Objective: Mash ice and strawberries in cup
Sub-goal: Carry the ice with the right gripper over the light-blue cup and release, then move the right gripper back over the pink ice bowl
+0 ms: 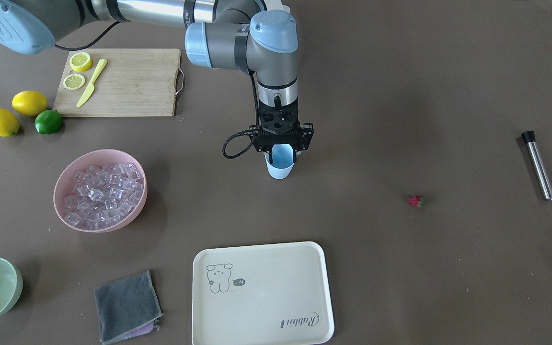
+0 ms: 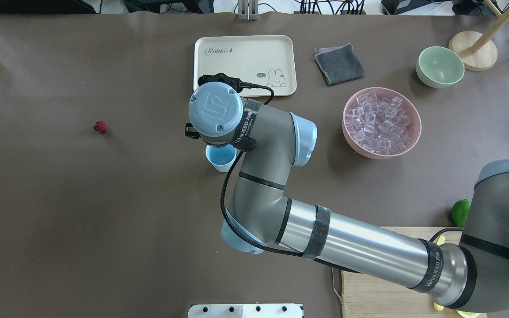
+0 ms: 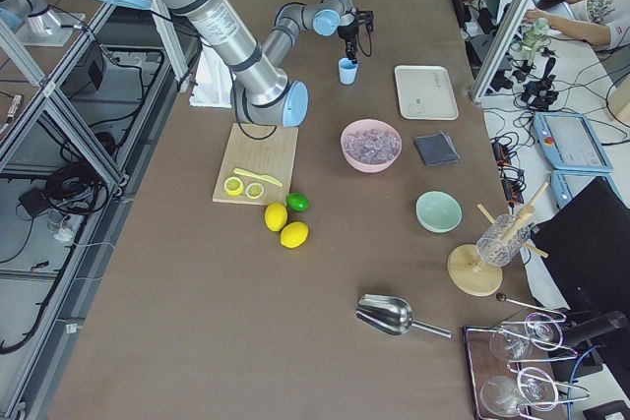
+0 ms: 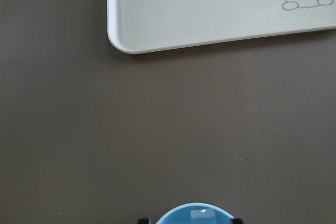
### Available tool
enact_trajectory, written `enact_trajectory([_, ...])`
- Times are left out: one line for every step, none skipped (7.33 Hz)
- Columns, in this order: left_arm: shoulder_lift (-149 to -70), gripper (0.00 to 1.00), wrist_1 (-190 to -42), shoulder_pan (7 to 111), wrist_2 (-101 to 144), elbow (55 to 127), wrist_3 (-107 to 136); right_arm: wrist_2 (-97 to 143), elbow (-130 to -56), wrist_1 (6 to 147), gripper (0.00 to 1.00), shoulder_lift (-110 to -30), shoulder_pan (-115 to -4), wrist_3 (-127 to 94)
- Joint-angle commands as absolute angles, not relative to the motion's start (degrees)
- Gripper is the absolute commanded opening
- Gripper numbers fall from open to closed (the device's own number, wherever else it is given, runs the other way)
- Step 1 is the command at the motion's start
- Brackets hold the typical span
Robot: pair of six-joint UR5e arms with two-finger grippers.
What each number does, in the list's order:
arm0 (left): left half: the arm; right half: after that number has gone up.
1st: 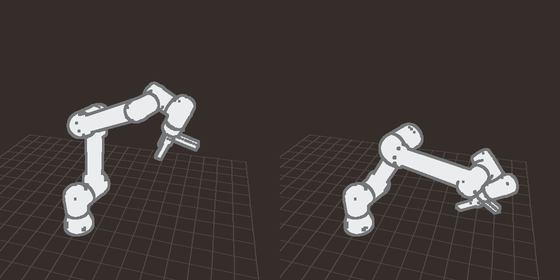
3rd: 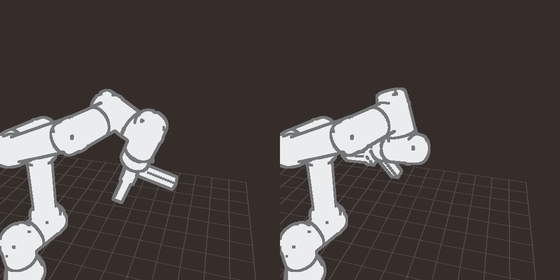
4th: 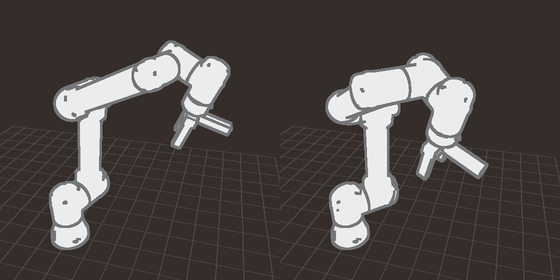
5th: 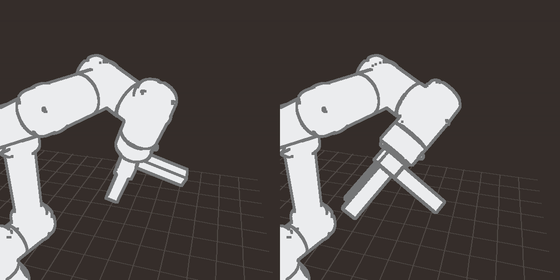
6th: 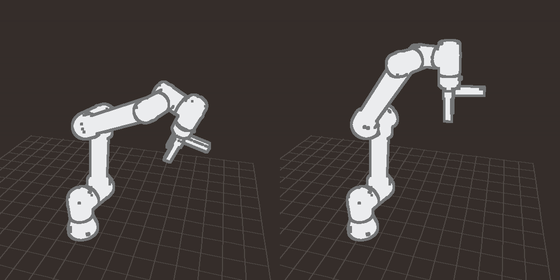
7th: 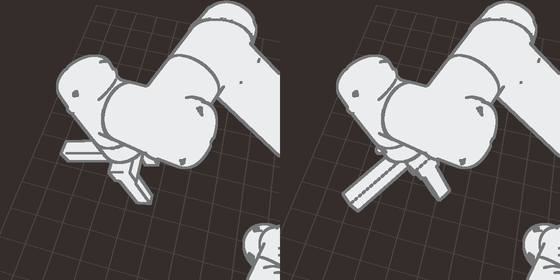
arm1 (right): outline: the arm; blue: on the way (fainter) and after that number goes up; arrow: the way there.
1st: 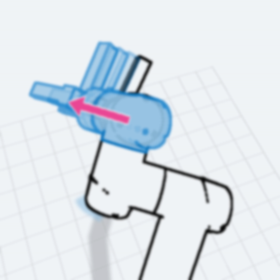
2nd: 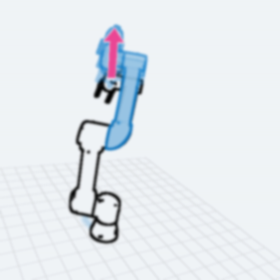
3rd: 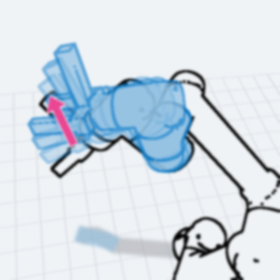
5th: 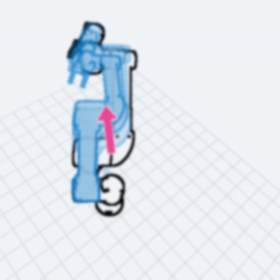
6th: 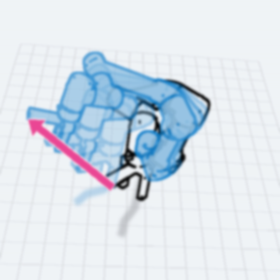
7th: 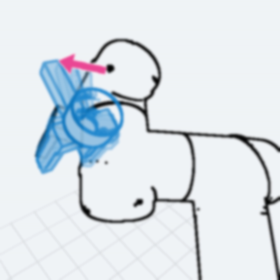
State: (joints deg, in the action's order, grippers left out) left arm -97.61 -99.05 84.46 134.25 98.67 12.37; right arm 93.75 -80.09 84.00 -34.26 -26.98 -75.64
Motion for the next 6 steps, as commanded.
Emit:
enact_trajectory([-97.7, 0.98, -99.1, 84.5, 134.2, 98.6, 12.3, 95.1, -82.2, 84.2, 0.98, -33.9, -29.7, -73.9])
enact_trajectory([-98.2, 0.98, -99.1, 84.5, 134.2, 98.2, 12.3, 105.1, -88.1, 89.2, 0.98, -35.2, -36.0, -69.8])
enact_trajectory([-98.5, 0.98, -99.1, 84.5, 134.2, 98.1, 12.3, 112.3, -92.8, 95.6, 0.98, -36.3, -41.5, -63.9])
enact_trajectory([-98.4, 0.98, -99.1, 84.5, 134.2, 98.3, 12.3, 113.7, -98.6, 96.8, 0.98, -42.0, -46.3, -60.5])
enact_trajectory([-98.5, 0.98, -99.1, 84.5, 134.2, 98.3, 12.4, 117.6, -99.6, 96.4, 0.98, -49.5, -50.9, -50.4])
enact_trajectory([-98.5, 0.98, -99.1, 84.5, 134.2, 98.3, 12.5, 118.0, -99.6, 93.6, 0.98, -56.5, -54.4, -41.1])
